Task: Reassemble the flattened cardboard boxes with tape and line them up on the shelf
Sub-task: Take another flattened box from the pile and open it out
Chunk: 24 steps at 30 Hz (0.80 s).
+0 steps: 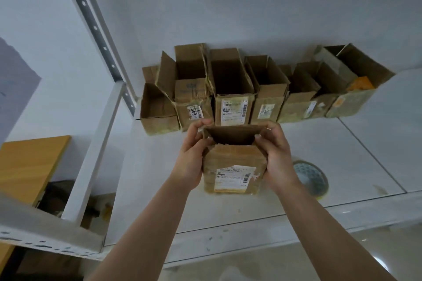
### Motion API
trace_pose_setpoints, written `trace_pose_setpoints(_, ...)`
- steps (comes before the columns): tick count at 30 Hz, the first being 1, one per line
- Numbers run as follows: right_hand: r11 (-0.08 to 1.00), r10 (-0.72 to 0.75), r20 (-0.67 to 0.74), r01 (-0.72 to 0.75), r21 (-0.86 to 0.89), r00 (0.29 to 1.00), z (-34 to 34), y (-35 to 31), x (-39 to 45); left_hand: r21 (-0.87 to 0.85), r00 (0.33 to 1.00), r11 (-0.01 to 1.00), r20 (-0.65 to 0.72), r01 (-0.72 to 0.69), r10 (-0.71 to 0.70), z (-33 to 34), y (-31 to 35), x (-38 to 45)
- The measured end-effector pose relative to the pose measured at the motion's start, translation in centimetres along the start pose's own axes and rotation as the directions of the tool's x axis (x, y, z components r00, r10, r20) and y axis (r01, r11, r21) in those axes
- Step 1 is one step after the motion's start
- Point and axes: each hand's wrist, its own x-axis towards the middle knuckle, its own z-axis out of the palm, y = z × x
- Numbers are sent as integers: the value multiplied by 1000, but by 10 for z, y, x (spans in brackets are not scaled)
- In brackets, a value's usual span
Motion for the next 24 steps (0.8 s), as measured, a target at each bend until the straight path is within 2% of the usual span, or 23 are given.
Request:
trace_pose_setpoints(3, 999, -47, 13, 47, -1, 999, 0, 3, -4, 13, 997, 997, 11, -73, 72, 3, -2, 0)
trace_pose_setpoints(8, 992, -33, -5, 33, 125, 999, -2, 7, -8, 41, 997, 997, 28, -70, 69, 0, -4, -2)
trace_pose_setpoints(12, 996, -89, -86, 89, 3, 992, 2, 10, -7, 283, 981, 946, 151, -162, 122, -8, -2, -9)
trace_pose_setpoints(14, 995, -101, -78, 99, -27, 992, 3, 11, -8, 387, 983, 907, 135, -167, 123, -6, -1, -13)
trace_pose_setpoints(17, 986, -133, -24, 130, -101, 991, -1, 7, -8, 373, 994, 922, 25, -107, 105, 1, -1, -11)
trace_pose_setpoints(19, 974, -146, 52, 152, -169, 988, -7, -2, -7, 344, 994, 933, 9, -106, 109, 2, -3, -10)
trace_pose_setpoints(21, 929, -178, 85, 196, -313, 980, -18, -14, -3, 333, 992, 935, 14, -124, 127, 1, -5, -10)
trace_pose_setpoints(22, 904, -173, 57, 181, -388, 983, -25, -21, 1, 328, 991, 935, 15, -131, 134, 1, -6, -10)
trace_pose_setpoints(24, 859, -93, -34, 63, -508, 995, -43, -35, 8, 301, 991, 944, 10, -134, 137, 1, -7, -10)
